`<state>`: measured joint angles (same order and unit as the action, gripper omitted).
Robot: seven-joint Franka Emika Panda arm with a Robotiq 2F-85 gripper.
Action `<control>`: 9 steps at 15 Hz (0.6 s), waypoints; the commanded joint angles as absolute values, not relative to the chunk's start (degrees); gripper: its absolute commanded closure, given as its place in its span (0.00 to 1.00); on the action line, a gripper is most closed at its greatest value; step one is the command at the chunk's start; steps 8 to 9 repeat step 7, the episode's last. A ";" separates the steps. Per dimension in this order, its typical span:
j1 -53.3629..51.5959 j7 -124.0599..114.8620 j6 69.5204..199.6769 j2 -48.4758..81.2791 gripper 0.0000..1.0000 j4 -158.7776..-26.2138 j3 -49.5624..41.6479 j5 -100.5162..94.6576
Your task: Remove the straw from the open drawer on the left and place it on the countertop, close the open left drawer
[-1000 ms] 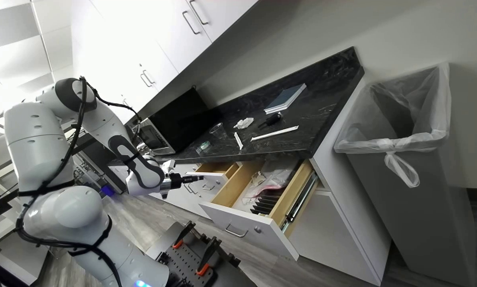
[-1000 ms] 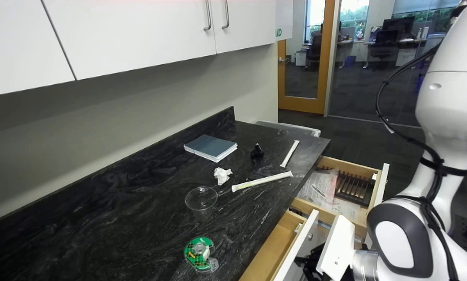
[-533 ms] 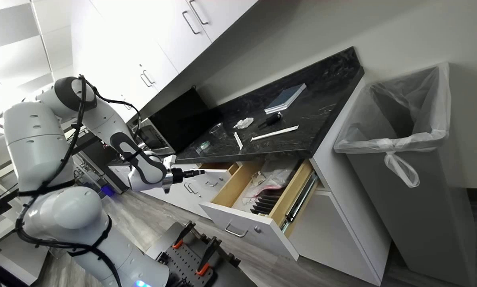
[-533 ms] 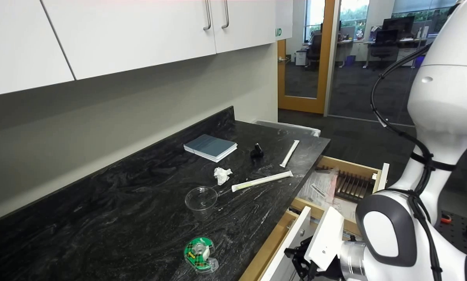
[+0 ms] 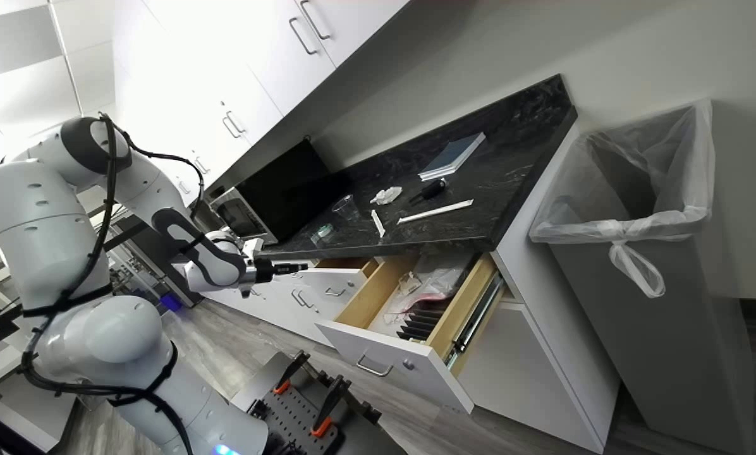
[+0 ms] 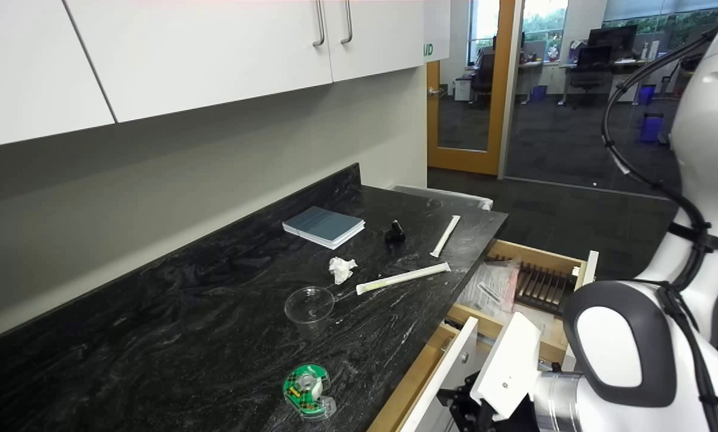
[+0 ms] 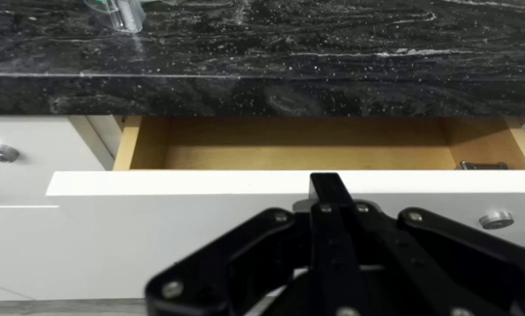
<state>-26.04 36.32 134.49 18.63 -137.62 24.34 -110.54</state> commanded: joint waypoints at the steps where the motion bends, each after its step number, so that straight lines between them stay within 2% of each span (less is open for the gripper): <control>1: -25.37 44.40 140.88 6.48 1.00 -142.40 27.48 -98.17; 6: -26.32 55.87 142.72 -7.16 1.00 -146.11 29.09 -78.51; 9: -26.78 58.07 142.95 -8.66 1.00 -146.19 28.79 -76.24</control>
